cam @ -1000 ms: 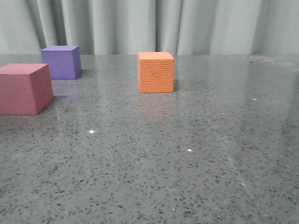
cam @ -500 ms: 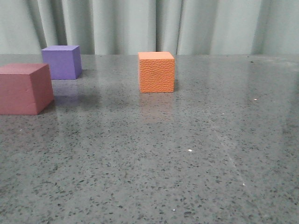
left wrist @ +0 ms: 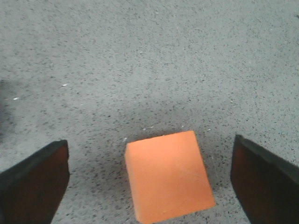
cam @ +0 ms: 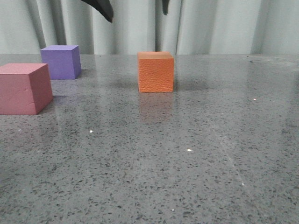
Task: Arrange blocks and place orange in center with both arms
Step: 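Lower the left gripper over the orange cube and close on it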
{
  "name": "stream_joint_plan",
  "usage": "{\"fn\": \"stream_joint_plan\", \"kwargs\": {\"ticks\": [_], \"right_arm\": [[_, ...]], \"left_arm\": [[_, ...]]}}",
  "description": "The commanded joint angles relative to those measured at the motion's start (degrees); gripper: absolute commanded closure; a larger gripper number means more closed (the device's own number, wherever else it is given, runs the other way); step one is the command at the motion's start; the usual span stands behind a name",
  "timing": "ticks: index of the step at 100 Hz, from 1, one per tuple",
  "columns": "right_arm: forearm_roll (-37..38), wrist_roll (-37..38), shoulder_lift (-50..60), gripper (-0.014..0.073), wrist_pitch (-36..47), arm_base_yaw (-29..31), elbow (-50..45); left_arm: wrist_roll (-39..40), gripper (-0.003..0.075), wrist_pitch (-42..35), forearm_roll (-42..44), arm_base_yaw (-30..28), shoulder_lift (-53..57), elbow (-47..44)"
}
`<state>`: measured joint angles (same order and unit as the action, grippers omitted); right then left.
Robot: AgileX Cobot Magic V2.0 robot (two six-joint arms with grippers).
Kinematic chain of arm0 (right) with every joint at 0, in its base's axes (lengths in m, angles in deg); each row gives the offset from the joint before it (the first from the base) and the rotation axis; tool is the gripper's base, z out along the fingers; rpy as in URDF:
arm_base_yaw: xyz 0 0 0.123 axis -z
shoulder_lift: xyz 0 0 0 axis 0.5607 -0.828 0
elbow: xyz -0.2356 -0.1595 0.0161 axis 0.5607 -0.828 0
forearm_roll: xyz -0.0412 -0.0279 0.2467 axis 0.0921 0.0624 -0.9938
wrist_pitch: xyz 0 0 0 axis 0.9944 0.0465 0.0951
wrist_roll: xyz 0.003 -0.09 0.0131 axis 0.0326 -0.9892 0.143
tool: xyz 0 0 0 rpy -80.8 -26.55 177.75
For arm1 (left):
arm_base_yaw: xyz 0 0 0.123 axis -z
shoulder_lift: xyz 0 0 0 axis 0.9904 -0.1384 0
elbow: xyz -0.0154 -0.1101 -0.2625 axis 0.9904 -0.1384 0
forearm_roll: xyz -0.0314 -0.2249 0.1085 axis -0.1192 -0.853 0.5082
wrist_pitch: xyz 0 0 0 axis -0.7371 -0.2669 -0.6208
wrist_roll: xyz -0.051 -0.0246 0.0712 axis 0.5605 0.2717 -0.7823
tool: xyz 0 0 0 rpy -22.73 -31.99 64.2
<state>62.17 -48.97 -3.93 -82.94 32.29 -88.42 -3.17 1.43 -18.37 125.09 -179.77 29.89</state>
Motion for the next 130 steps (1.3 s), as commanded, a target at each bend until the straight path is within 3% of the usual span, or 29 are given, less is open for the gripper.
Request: {"fn": "stream_joint_plan", "kwargs": {"ticks": [1,51,130], "right_arm": [[-0.1,-0.4,1.2,0.0661,5.1,0.3,0.7],[-0.1,-0.4,1.2,0.0661,5.1,0.3,0.7],[-0.1,-0.4,1.2,0.0661,5.1,0.3,0.7]], "left_arm": [[0.7,0.0059,-3.9,0.9,0.7,2.1,2.5],[5.3,0.0059,-3.5,4.1,3.2,-0.2,2.5],[9.6,0.0059,-1.1,5.7,2.6,-7.6,2.5]]}}
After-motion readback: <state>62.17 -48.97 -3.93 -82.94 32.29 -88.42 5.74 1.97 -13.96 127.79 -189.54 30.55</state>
